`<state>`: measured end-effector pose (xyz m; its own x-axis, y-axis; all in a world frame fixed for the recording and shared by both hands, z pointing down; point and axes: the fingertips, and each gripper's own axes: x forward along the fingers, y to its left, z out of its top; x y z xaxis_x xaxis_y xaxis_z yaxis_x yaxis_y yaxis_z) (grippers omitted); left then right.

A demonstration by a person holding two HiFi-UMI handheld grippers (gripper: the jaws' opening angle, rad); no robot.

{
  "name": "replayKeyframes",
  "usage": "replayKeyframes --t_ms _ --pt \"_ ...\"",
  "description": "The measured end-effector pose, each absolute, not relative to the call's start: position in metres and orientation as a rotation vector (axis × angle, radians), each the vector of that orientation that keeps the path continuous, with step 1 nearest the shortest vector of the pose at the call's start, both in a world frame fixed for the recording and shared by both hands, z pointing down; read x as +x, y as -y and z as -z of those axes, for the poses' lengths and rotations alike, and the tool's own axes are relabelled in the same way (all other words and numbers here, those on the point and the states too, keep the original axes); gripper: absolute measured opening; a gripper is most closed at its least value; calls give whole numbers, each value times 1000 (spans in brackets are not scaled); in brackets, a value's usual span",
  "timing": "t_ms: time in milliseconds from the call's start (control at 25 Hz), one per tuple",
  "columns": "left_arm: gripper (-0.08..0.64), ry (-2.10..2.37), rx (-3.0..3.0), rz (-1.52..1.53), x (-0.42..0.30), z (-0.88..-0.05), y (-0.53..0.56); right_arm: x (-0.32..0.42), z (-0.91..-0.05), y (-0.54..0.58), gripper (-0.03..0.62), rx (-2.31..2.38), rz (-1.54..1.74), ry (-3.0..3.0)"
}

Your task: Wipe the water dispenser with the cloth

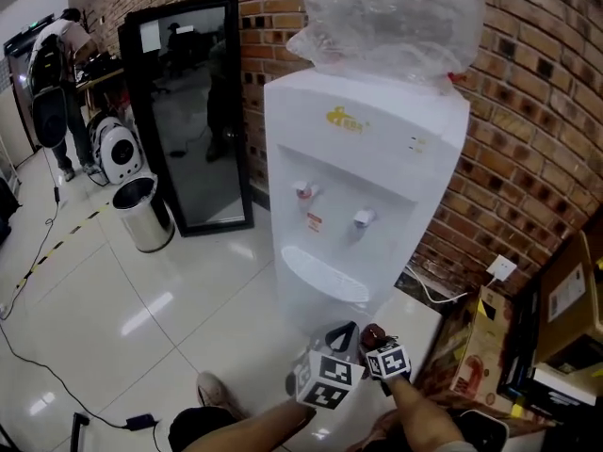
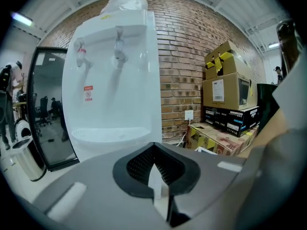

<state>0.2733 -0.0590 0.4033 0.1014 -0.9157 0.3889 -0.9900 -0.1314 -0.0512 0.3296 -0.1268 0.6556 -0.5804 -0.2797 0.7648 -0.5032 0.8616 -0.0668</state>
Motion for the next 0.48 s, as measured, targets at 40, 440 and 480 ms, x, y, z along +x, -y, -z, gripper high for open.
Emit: replayKeyframes --t_ms 40,440,480 --pt "0 1924 2161 -487 271 -398 59 330 -644 130 106 586 -365 2236" --pt "0 2031 2291 -399 287 -325 72 360 -336 207 109 1036 -362 2825" --pt "0 2048 2313 -366 290 -308 74 361 -296 204 109 1047 -233 2885"
